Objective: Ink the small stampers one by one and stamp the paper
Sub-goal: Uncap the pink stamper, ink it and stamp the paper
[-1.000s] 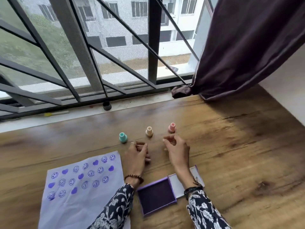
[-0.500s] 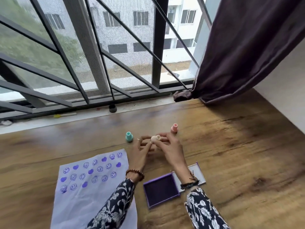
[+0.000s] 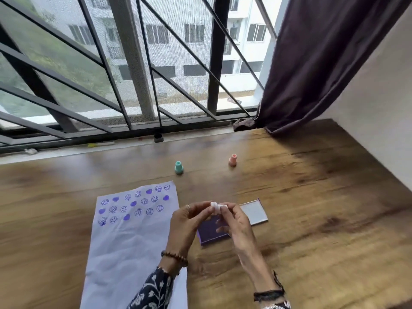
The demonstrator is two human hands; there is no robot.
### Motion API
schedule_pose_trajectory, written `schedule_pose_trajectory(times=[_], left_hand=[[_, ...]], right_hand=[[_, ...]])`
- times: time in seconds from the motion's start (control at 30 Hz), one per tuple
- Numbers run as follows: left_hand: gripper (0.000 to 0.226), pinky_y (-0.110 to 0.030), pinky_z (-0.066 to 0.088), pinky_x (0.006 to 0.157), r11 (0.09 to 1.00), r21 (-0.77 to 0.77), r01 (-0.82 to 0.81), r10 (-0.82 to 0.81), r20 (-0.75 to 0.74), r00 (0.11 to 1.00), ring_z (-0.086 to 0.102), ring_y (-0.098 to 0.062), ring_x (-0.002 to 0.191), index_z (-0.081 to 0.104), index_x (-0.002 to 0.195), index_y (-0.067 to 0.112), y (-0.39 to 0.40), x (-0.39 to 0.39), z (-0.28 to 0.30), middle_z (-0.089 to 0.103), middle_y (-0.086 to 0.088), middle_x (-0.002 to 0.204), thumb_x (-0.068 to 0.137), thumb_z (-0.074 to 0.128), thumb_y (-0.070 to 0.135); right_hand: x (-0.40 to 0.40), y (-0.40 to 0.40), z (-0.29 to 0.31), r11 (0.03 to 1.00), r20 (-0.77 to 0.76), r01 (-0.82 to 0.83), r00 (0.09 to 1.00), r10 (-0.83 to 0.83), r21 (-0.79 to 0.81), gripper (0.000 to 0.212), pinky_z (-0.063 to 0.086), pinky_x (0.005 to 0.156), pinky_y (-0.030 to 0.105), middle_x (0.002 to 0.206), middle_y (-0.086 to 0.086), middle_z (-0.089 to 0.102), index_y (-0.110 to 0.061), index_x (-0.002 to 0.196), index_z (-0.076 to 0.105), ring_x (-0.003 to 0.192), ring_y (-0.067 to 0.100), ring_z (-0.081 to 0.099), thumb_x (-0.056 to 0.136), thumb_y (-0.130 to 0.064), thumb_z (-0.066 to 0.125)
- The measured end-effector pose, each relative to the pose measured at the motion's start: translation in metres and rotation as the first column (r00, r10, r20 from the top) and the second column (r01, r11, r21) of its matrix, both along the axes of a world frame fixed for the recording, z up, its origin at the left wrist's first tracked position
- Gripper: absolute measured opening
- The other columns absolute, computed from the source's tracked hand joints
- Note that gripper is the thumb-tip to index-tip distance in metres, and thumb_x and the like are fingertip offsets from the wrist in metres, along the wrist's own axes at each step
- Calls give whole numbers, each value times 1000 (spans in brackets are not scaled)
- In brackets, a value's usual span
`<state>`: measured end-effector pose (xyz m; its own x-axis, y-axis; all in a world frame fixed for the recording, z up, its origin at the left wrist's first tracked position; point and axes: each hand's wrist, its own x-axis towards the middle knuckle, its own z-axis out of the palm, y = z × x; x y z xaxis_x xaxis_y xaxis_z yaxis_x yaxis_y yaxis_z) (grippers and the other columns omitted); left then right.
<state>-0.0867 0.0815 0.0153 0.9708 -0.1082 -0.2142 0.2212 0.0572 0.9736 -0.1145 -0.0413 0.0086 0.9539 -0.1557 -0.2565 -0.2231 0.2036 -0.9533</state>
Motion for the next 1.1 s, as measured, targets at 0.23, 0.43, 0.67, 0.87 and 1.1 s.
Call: schedule_pose_trajectory(times=[0.23,0.43,0.67,0.87,1.1], left_hand=[[11,-8,50,63,997,76,-31,27,59,998,67,0,69,75,71,25,12,-19,1,75,15,68,67,77,15],[13,-21,54,75,993,110,-39,36,31,999,68,-2,74,74,70,32,33,-23,-9,75,17,72,68,77,19],[8,-30,53,78,988,156,17,-11,-41,999,66,-3,74,72,81,22,45,-21,-25,74,2,82,74,72,17],[7,-27,51,72,961,267,79,-81,-6,997,64,-11,76,68,87,23,47,-15,-31,72,2,87,80,67,22],[7,-30,51,67,962,240,132,-125,-44,991,58,-14,64,65,90,16,44,-13,-36,68,-8,80,82,64,18]], right_hand=[[-16,27,-2,988,-130,139,981,-146,-60,30,43,51,19,57,-6,54,-18,81,58,51,4,50,97,-35,39],[-18,27,12,810,-376,381,901,-217,446,34,39,36,19,52,3,47,-7,69,58,49,14,41,96,-17,39],[-26,19,12,694,-446,416,882,-152,587,33,45,37,17,59,9,54,-3,71,55,50,14,47,96,-13,35],[-30,10,0,791,-365,414,894,-261,450,21,55,50,15,62,5,70,-3,83,64,51,7,64,90,-1,44],[-29,9,-7,831,-205,143,934,-293,-538,8,53,69,38,76,4,71,-19,73,67,73,21,65,76,-26,69]])
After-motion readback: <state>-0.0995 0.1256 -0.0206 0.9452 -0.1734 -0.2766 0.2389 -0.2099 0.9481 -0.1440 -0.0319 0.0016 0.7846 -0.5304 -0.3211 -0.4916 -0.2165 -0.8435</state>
